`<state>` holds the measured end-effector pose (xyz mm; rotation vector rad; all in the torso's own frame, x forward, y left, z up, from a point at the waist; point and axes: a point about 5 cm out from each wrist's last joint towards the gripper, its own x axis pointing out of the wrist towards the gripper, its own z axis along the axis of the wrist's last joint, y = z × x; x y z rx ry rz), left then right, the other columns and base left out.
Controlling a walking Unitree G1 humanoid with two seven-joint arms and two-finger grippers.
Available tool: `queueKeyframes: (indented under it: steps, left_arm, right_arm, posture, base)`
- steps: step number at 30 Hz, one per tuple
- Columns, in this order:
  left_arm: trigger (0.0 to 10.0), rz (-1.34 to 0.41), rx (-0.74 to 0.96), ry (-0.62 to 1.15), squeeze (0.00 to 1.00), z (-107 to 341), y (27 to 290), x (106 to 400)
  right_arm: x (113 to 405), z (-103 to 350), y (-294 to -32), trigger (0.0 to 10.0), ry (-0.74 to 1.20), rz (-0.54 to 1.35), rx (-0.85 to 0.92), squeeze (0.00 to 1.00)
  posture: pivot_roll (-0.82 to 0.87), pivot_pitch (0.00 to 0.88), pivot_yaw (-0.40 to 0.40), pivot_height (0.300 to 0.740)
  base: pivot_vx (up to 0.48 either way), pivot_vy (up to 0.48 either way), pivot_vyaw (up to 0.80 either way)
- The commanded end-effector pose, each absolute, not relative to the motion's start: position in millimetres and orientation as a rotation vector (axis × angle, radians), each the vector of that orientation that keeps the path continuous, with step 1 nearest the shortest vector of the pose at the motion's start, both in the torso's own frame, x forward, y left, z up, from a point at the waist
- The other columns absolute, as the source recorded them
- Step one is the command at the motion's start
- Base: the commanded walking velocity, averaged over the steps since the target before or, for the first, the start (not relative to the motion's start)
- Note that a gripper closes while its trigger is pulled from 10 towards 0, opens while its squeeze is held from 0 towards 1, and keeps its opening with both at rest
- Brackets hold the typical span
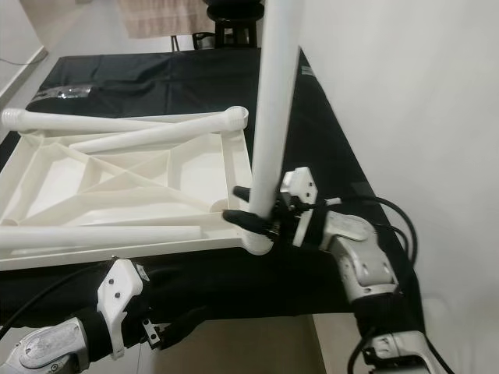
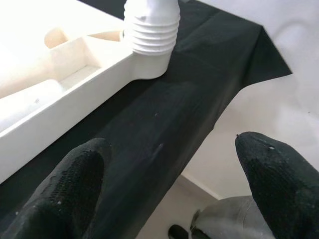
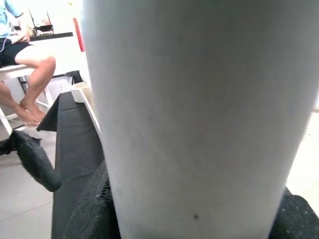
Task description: Building children table
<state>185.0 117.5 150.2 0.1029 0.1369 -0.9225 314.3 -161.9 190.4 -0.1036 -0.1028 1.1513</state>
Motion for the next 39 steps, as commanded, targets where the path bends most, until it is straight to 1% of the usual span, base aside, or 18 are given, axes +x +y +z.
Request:
queueKeyframes:
  steps: [1,5,9,14,30,39]
  left_arm:
    - [10.0,-0.930,0.118,0.144,0.00,150.5,118.4,181.3]
    - [10.0,-0.931,0.114,0.146,0.00,151.5,118.5,179.2]
    - [10.0,-0.931,0.113,0.146,0.00,151.7,118.6,178.7]
    - [10.0,-0.933,0.107,0.157,0.00,152.6,120.9,174.3]
    - [10.0,-0.931,0.105,0.171,0.00,155.6,123.0,166.6]
    - [10.0,-0.933,0.099,0.174,0.00,157.8,122.1,165.5]
  right_arm:
    - [312.2,172.8,-160.8,10.0,-0.009,1.160,-0.089,0.00]
    - [307.8,170.6,-159.6,10.0,0.013,1.205,-0.089,0.00]
    - [307.2,169.0,-160.1,10.0,0.020,1.209,-0.096,0.00]
    - [313.7,166.4,-166.1,10.0,0.046,1.202,-0.080,0.00]
    - [327.6,173.0,-175.7,10.0,0.060,1.195,-0.036,0.00]
    - [323.0,174.5,-178.0,10.0,0.089,1.291,-0.014,0.00]
  posture:
    - [-0.03,0.203,0.006,0.740]
    - [-0.03,0.219,0.005,0.740]
    - [-0.03,0.221,0.005,0.740]
    - [-0.02,0.243,0.010,0.740]
    - [0.00,0.270,0.010,0.740]
    - [-0.01,0.282,0.009,0.740]
  base:
    - [0.000,0.000,0.00]
    - [0.000,0.000,0.00]
    - [0.000,0.000,0.00]
    - [0.000,0.000,0.00]
    - [0.000,0.000,0.00]
    - [0.000,0.000,0.00]
